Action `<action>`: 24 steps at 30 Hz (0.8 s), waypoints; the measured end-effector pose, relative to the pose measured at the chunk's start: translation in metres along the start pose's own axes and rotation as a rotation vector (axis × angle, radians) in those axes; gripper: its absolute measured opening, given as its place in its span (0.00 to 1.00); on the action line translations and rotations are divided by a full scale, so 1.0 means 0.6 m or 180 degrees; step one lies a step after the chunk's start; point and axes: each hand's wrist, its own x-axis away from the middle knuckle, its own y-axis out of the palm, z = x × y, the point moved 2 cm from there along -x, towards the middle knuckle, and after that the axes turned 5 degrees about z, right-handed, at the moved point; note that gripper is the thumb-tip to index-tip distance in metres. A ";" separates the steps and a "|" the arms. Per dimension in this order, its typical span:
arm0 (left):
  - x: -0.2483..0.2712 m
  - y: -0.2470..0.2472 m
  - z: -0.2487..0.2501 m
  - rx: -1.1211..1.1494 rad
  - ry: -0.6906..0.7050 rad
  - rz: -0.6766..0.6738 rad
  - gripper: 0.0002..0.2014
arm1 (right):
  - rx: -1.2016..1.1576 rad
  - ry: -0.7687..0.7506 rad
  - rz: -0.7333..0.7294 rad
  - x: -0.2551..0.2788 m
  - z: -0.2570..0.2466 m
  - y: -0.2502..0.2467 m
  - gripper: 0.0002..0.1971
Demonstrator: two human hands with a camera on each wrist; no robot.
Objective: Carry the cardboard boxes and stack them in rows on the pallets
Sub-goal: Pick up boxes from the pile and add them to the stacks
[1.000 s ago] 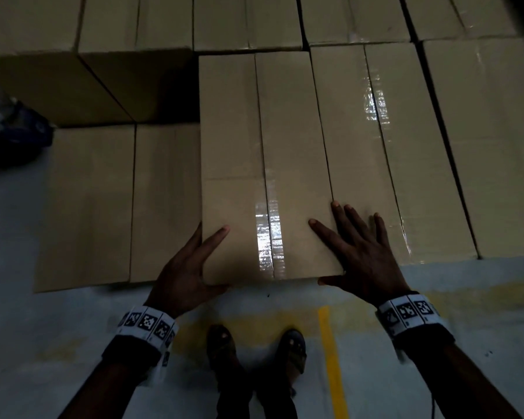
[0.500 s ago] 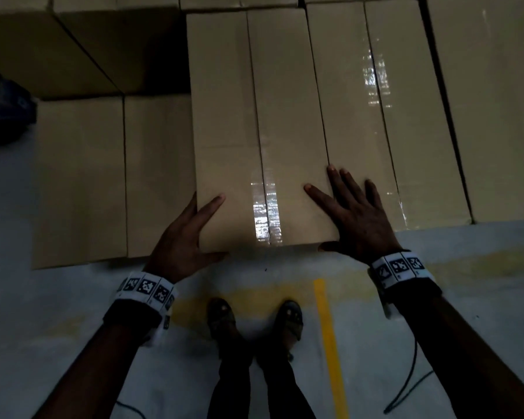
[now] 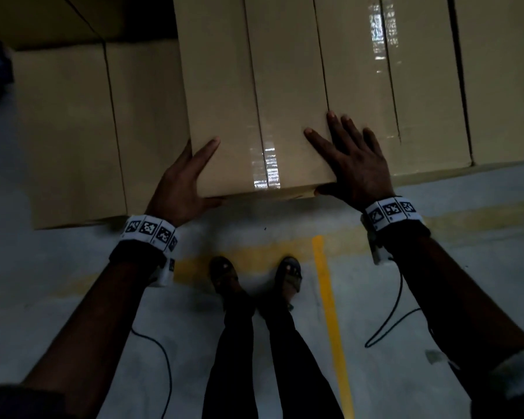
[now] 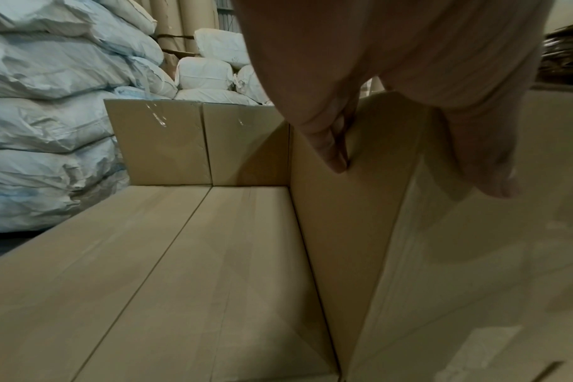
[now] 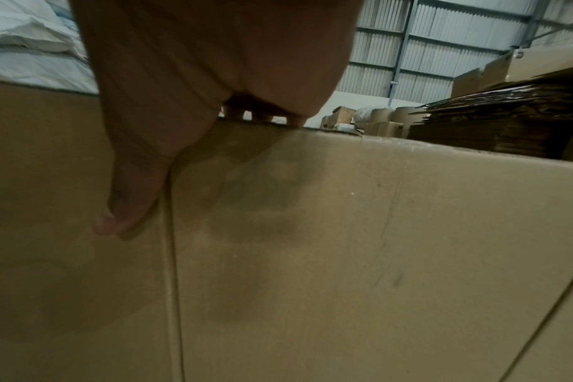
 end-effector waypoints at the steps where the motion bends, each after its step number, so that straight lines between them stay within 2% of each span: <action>1: -0.001 0.000 0.000 -0.0008 0.0003 -0.0010 0.59 | -0.0001 -0.0004 0.0005 0.000 0.001 0.001 0.68; 14: 0.001 0.013 -0.005 -0.0171 -0.0105 -0.0203 0.63 | 0.0084 0.0009 0.0077 0.003 -0.002 0.007 0.68; 24: -0.003 0.009 -0.005 -0.0123 -0.0068 -0.0173 0.65 | 0.0101 0.0037 0.0305 0.009 -0.005 0.014 0.64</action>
